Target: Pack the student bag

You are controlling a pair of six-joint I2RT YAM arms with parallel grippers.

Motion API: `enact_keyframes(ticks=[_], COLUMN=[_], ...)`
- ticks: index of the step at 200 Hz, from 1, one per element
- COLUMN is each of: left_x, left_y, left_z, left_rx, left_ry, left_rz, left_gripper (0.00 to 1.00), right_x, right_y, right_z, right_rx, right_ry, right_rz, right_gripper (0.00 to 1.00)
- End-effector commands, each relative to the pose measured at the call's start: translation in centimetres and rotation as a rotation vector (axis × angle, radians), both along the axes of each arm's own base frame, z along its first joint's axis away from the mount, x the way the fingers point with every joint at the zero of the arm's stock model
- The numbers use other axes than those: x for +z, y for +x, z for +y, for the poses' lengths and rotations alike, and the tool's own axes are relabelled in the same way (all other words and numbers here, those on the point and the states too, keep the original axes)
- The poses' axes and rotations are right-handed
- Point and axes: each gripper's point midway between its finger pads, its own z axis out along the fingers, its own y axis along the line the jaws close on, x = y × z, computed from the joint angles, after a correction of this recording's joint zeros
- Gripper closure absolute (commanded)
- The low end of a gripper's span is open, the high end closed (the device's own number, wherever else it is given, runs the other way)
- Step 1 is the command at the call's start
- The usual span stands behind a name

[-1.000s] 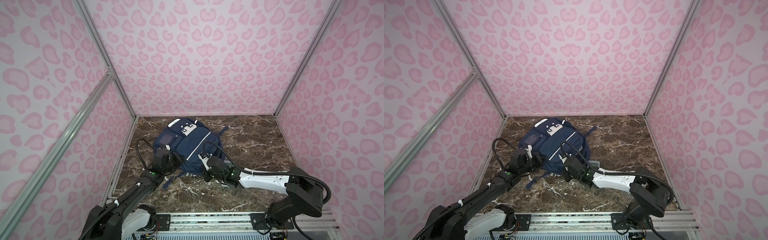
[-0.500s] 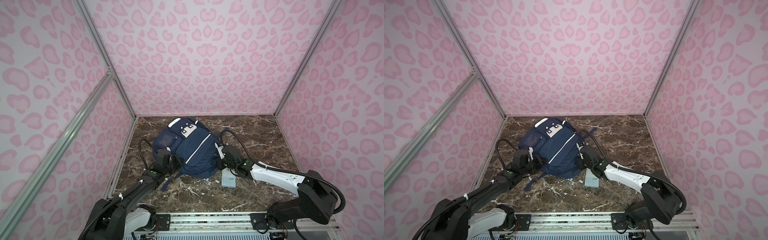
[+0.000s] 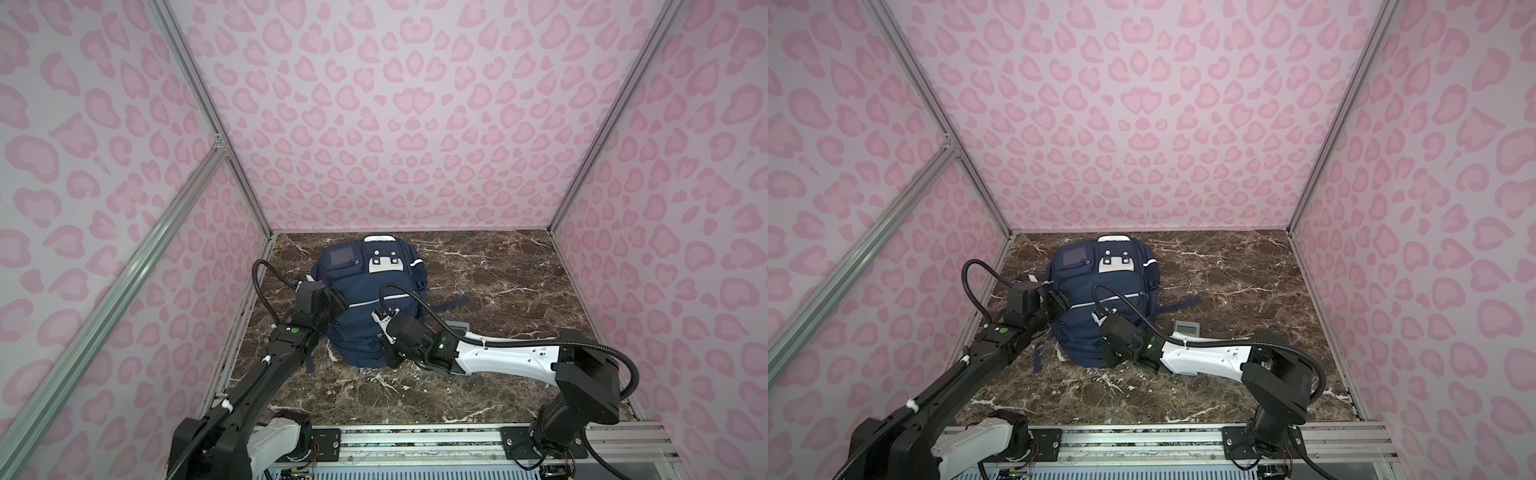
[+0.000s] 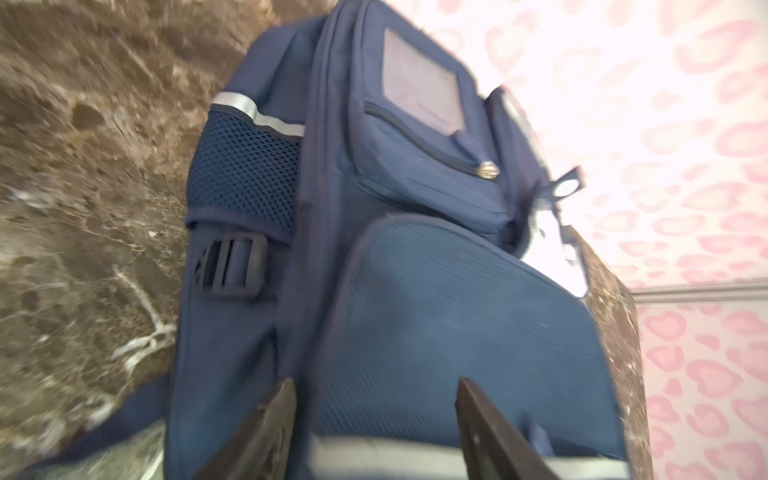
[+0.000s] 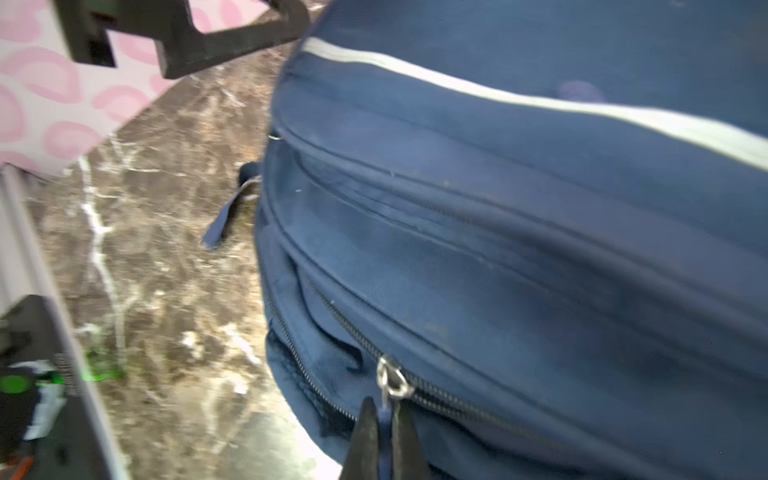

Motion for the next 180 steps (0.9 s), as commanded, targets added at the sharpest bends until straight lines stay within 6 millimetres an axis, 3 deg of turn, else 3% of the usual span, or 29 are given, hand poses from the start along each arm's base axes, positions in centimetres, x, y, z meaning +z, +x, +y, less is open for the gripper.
enact_keyframes(ticks=[1,25,55,81,112,119,135,146,180], left_x=[-1.9,-3.4,-4.6,-5.2,-5.2,-5.2,-5.1,-5.1,-5.4], left_y=[-3.7,-6.6,-6.9,-6.6,-5.6,-5.4,-5.2,-5.3,-6.3], left_z=[1.0,-1.6,-5.3,-6.9,-6.2,-5.8,-6.0,-6.2,-5.2], left_rx=[0.019,-0.020,-0.059,-0.063,-0.013,-0.002,-0.023,-0.043,-0.065], left_ry=[0.012,-0.239,-0.525,-0.523,-0.471,-0.430,-0.388,-0.371,-0.260], left_rz=[0.077,0.077,0.072,0.091,0.048,0.047,0.061,0.070,0.103], left_gripper=[0.36,0.32,0.29,0.27,0.29,0.34,0.77,0.96,0.98], right_x=[0.8,0.2,0.4,0.7,0.6,0.6,0.5,0.2,-1.1], right_y=[1.0,1.3,0.8,0.3,-0.7,-0.9,-0.9,-0.4,3.3], right_z=[1.2,1.7,2.0,1.9,2.4,2.3,1.4,0.2,-5.9], right_rx=[-0.097,-0.107,-0.089,-0.080,-0.015,-0.005,0.001,-0.016,-0.139], right_ry=[0.108,0.118,0.139,0.134,0.125,0.117,0.087,0.045,-0.072], right_rz=[0.021,0.025,0.023,0.003,-0.002,-0.003,-0.010,-0.017,-0.041], right_gripper=[1.00,1.00,1.00,1.00,1.00,1.00,1.00,1.00,1.00])
